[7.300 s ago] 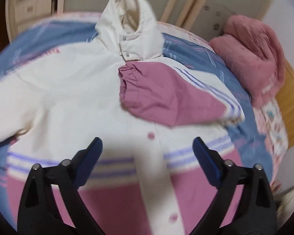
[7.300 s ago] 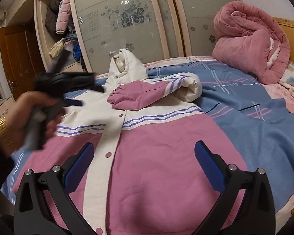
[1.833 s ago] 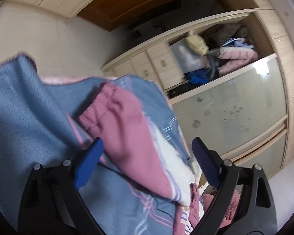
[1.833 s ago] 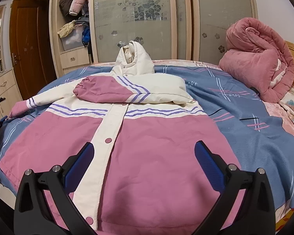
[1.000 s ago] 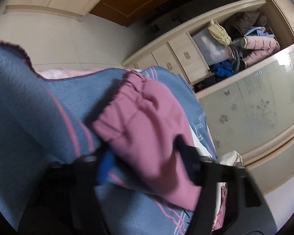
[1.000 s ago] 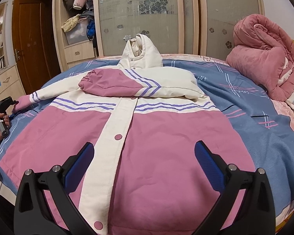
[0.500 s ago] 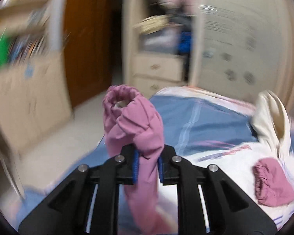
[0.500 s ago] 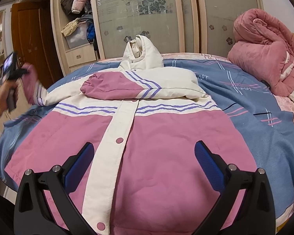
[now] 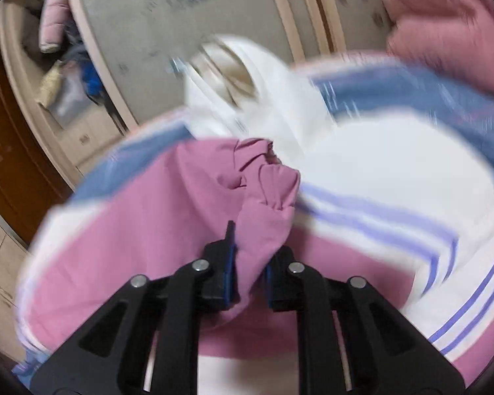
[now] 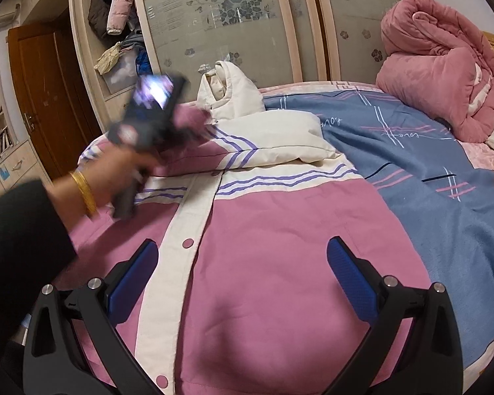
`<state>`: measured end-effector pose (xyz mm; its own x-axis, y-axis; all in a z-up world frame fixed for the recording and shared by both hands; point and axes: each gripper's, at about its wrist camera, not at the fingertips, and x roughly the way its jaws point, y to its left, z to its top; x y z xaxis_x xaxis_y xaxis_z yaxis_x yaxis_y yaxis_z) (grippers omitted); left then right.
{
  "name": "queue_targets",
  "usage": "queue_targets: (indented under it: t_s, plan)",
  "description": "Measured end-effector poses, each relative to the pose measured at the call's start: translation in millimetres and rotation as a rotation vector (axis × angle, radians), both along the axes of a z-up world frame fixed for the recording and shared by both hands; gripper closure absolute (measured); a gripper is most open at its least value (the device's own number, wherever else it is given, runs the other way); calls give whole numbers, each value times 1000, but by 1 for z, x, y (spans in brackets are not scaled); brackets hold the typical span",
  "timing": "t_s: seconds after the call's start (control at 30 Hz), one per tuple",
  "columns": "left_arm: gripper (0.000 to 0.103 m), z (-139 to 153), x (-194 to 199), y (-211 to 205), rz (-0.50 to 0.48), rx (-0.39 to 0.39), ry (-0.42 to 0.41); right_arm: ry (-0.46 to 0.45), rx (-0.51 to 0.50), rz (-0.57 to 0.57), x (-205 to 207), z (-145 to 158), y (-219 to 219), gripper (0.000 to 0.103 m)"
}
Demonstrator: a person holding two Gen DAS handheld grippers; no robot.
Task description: Fold large clothes
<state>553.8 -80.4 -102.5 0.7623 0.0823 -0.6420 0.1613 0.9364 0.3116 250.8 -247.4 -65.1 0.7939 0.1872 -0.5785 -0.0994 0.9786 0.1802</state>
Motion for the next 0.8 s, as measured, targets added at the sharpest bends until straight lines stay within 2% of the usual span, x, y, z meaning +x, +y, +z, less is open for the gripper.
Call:
queue_targets:
  t_s: [0.03, 0.07, 0.1, 0.13, 0.17, 0.23, 0.27, 0.33, 0.5, 0.53, 0.63, 0.8]
  plan:
    - [71, -16, 1, -2, -2, 14, 44, 4, 6, -2, 0, 0, -2, 1]
    - [39, -24, -2, -2, 1, 17, 60, 7, 11, -1, 0, 0, -3, 1]
    - [17, -23, -10, 3, 15, 17, 31, 9, 18, 0, 0, 1, -5, 1]
    - [12, -17, -14, 8, 13, -9, 3, 9, 23, -1, 0, 1, -6, 1]
    - [3, -6, -23, 18, -3, -80, -11, 7, 26, -3, 0, 2, -7, 1]
    - [2, 13, -38, 30, -7, -187, -5, 6, 31, -5, 0, 4, -8, 1]
    - [2, 20, -47, 36, 9, -205, 3, 4, 33, -4, 0, 5, -8, 1]
    - [2, 41, -82, 51, 26, -211, -3, -5, 37, -3, -2, 8, -9, 1]
    - [2, 82, -209, 76, 12, -203, -137, -27, 11, -6, -8, 11, -9, 1]
    - [2, 86, -242, 82, 33, -212, -157, -29, 2, -9, -9, 11, -9, 1]
    - [2, 88, -306, 100, 80, -272, -188, -34, -24, -15, -15, 11, -9, 1]
    - [2, 78, -350, 110, 126, -341, -195, -65, -84, -46, -26, 13, -6, 1]
